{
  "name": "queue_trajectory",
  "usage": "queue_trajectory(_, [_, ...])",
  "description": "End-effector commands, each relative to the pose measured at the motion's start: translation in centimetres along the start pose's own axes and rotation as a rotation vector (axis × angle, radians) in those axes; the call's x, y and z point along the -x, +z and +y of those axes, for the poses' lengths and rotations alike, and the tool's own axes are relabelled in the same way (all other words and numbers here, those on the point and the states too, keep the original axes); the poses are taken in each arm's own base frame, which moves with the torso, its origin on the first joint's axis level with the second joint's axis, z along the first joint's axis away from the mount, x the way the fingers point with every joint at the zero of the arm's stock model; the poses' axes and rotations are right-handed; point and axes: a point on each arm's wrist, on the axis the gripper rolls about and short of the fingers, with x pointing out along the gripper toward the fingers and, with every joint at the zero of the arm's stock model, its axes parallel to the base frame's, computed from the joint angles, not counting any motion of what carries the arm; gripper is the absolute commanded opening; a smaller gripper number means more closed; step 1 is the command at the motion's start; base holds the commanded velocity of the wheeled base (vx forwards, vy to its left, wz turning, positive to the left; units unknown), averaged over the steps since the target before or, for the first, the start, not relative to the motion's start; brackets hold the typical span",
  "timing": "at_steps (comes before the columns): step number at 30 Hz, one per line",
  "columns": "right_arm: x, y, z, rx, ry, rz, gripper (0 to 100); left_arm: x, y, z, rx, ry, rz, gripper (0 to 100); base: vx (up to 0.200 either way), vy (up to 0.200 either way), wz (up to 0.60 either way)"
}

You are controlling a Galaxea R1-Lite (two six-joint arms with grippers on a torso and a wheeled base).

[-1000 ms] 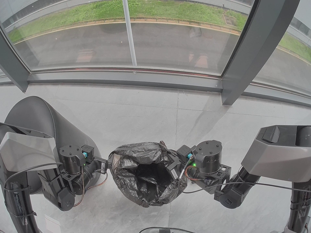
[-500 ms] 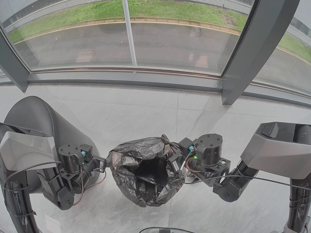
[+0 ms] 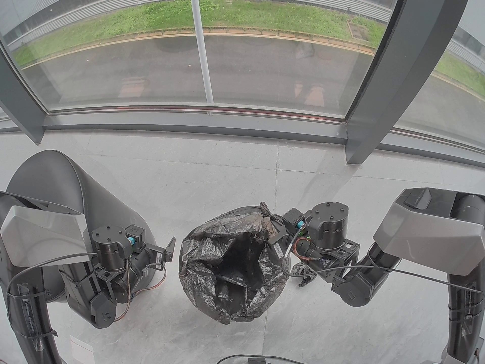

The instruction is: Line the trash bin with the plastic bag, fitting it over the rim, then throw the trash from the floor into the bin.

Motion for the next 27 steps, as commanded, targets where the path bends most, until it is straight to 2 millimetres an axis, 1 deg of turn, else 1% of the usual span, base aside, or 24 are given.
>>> queue_trajectory(1, [-0.32, -0.15, -0.26, -0.004, -0.012, 0.000, 0, -0.05, -0.12, -0.04, -0.001, -0.002, 0.004, 100, 0.000, 0.000, 0.00])
queue_trajectory(3, [-0.33, -0.13, -0.46, -0.005, -0.017, -0.001, 0, -0.02, -0.15, -0.04, 0.000, -0.002, 0.006, 100, 0.000, 0.000, 0.00])
queue_trajectory(18, [-0.71, -0.69, -0.18, -0.002, -0.020, 0.006, 0, -0.01, -0.14, -0.08, 0.000, -0.003, 0.005, 100, 0.000, 0.000, 0.00])
queue_trajectory(19, [-0.73, -0.64, -0.19, -0.003, -0.021, 0.003, 100, -0.01, -0.14, -0.08, 0.000, -0.003, 0.005, 100, 0.000, 0.000, 0.00])
queue_trajectory(27, [-0.87, 0.08, -0.37, -0.021, -0.027, -0.025, 100, 0.00, -0.13, -0.13, -0.001, -0.005, 0.005, 100, 0.000, 0.000, 0.00])
